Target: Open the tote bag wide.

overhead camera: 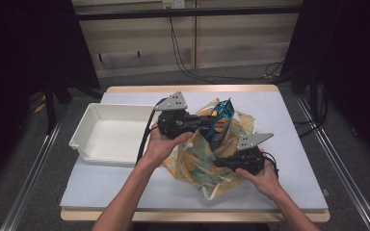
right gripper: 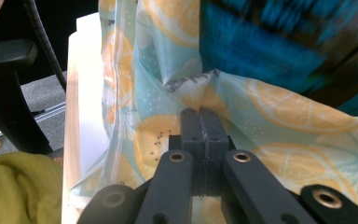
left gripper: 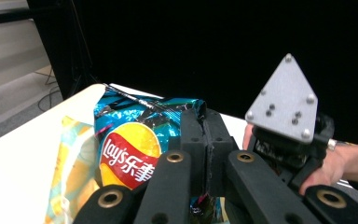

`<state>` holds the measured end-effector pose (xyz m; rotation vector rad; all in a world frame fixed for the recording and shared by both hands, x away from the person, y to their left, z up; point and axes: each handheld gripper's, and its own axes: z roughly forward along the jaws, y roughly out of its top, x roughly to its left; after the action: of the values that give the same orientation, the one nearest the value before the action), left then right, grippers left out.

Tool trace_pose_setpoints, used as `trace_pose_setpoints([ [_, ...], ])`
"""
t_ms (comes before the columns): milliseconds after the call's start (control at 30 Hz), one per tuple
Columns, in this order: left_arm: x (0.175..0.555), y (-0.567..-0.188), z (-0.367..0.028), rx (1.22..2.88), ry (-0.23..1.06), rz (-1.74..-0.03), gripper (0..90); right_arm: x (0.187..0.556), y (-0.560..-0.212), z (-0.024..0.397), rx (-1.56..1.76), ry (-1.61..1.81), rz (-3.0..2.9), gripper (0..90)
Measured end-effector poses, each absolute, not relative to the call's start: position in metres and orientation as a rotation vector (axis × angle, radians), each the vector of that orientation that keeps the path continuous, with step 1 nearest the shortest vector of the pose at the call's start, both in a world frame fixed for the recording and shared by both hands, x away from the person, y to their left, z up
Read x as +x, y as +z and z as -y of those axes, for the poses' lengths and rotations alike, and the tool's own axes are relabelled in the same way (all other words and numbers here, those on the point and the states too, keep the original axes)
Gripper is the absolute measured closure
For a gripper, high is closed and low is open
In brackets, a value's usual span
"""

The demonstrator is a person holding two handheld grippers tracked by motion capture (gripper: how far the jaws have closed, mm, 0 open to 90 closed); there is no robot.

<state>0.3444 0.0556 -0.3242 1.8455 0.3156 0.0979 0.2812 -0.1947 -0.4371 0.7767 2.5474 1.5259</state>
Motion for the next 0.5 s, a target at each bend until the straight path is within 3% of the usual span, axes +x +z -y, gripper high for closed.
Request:
trace_pose_setpoints([
  [500, 0.352, -0.286, -0.056, 1.781, 0.119, -0.287, 89.6, 0.283, -0.451, 0.207, 0.837, 1.465, -2.558, 90.0],
])
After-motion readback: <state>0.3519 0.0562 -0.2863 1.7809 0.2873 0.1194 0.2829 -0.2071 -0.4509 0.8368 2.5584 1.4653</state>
